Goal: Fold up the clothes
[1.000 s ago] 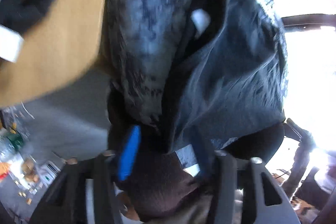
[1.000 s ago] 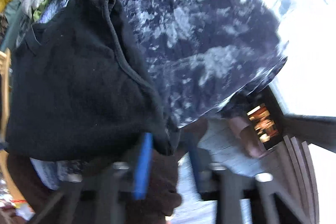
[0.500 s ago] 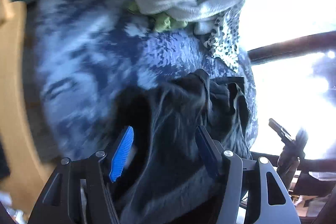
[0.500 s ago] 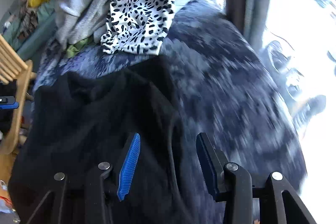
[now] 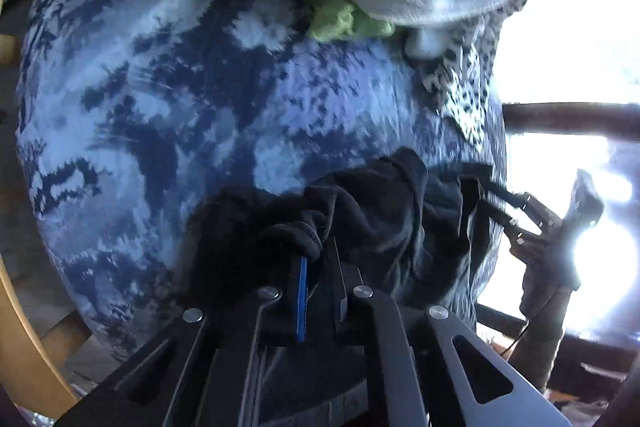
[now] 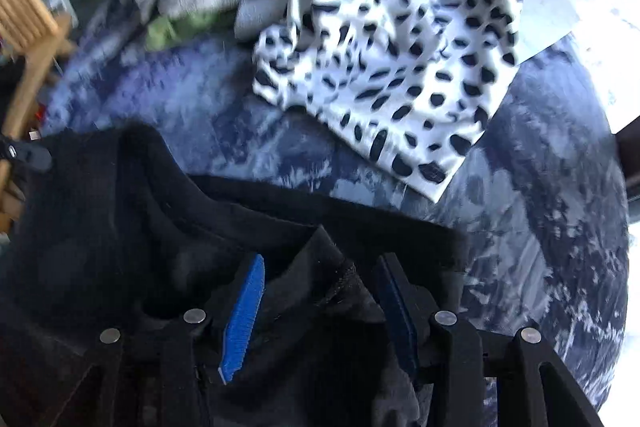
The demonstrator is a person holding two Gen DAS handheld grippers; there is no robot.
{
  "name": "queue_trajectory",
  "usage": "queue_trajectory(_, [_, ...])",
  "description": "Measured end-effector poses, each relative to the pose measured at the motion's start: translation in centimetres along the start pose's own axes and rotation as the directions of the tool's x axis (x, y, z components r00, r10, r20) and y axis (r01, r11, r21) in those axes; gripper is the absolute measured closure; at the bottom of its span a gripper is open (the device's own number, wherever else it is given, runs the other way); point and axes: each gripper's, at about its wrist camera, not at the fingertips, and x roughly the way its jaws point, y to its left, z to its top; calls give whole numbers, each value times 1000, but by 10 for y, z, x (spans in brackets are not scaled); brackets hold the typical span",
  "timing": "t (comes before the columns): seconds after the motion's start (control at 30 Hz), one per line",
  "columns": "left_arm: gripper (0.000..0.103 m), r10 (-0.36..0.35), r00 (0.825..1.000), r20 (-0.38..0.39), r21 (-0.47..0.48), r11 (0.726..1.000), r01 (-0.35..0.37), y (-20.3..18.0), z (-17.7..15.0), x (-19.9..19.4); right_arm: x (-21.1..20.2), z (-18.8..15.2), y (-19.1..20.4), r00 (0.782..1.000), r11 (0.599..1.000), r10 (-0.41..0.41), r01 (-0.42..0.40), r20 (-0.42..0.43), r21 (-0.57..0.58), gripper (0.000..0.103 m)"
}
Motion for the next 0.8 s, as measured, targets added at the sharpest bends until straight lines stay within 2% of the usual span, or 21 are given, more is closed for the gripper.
queue_trajectory(0.03, [98, -9, 1000, 6, -6, 1000, 9, 2, -1, -2, 5, 0, -1, 1000, 1000, -1, 1, -21, 6, 57])
queue_trajectory(0.07, [98, -14, 1000, 20, -8, 1000, 14, 4, -3, -5, 7, -2, -1, 1000, 1000, -7, 7, -23, 11, 65])
queue_trajectory(0.1, [98, -15, 999, 35, -9, 1000, 15, 6, -5, -10, 7, -4, -2, 1000, 1000, -16, 17, -20, 15, 77])
queue_trajectory(0.13, [98, -17, 999, 52, -13, 1000, 18, 8, -8, -15, 8, -6, -2, 1000, 999, -26, 26, -16, 20, 98])
queue_trajectory(0.3, [99, -10, 991, 136, -27, 1000, 14, 26, -23, -46, -11, -18, -9, 997, 994, -35, 28, 69, 103, 99])
queue_trajectory(0.37, [99, -34, 986, 163, -25, 999, 39, 33, -27, -56, -27, -19, -8, 991, 993, -18, 3, 130, 115, 99])
queue_trajectory(0.43, [99, -20, 985, 171, -45, 999, 28, 39, -22, -54, -39, -17, -11, 983, 991, -9, -16, 181, 136, 99])
queue_trajectory(0.53, [98, 27, 992, 126, -80, 997, -17, 44, -7, -32, -20, -7, -23, 991, 978, -15, -14, 134, 210, 99])
queue_trajectory(0.6, [98, 62, 993, 105, -79, 995, -54, 44, -4, -20, 3, -2, -21, 996, 979, -40, 24, 75, 203, 99])
queue_trajectory(0.67, [93, 62, 993, 100, -75, 996, -54, 44, -7, -21, 13, -2, -15, 996, 983, -74, 64, 52, 174, 96])
queue_trajectory(0.7, [83, 51, 994, 97, -66, 997, -44, 44, -10, -24, 13, -3, -12, 994, 983, -92, 82, 56, 166, 94])
queue_trajectory(0.73, [68, 38, 994, 99, -53, 998, -33, 44, -14, -29, 9, -4, -10, 992, 982, -109, 99, 61, 159, 79])
queue_trajectory(0.77, [61, 37, 992, 121, -34, 999, -33, 45, -21, -40, 1, -5, -9, 988, 981, -130, 117, 80, 154, 60])
queue_trajectory(0.8, [49, 47, 988, 150, -19, 999, -44, 47, -28, -50, -9, -7, -8, 983, 979, -153, 136, 106, 150, 54])
